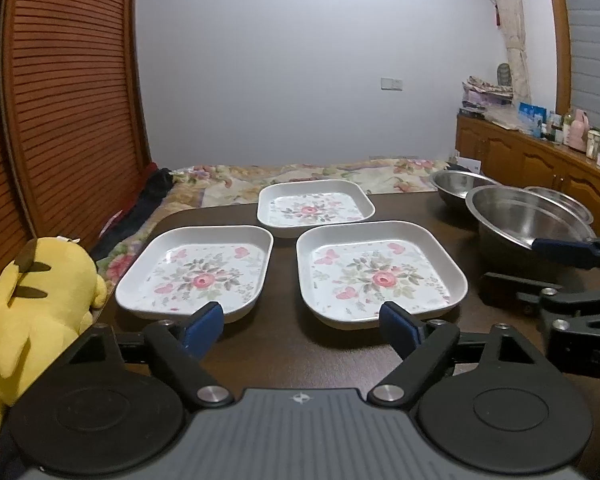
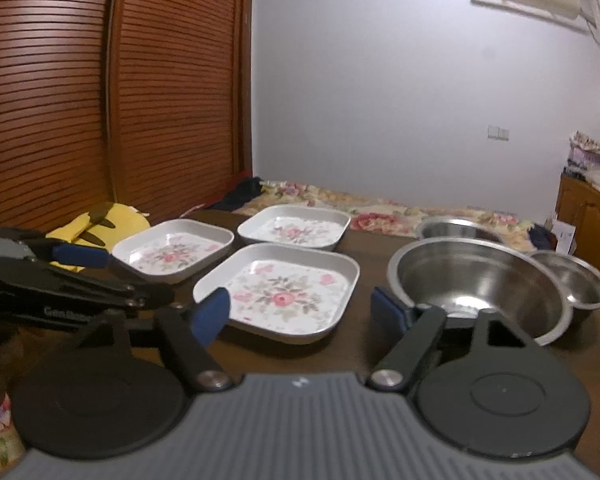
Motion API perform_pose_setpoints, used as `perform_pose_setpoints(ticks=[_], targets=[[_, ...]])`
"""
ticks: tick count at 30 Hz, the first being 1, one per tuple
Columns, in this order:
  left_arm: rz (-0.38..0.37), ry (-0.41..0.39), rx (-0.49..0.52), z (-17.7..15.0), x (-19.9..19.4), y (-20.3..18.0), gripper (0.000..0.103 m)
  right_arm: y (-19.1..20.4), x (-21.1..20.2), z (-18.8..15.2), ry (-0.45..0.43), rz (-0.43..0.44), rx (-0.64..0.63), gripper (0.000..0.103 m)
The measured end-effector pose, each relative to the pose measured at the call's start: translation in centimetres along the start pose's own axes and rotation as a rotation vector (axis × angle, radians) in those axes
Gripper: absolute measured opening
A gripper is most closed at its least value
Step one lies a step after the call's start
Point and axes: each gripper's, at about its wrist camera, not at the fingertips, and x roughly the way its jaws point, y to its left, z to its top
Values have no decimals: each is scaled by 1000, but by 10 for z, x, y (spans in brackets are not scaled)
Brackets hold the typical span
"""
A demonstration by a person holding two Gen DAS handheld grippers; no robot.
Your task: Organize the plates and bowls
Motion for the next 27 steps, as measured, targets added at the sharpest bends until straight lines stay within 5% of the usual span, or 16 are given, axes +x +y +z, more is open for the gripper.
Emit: perform_pose_setpoints(ticks=[12, 27], targets=[[-86, 49, -1, 11, 39, 9, 63, -12, 42, -3, 110, -17, 126, 51], [-124, 99, -7, 20, 68, 13, 44, -22, 67, -7, 193, -34, 194, 42]])
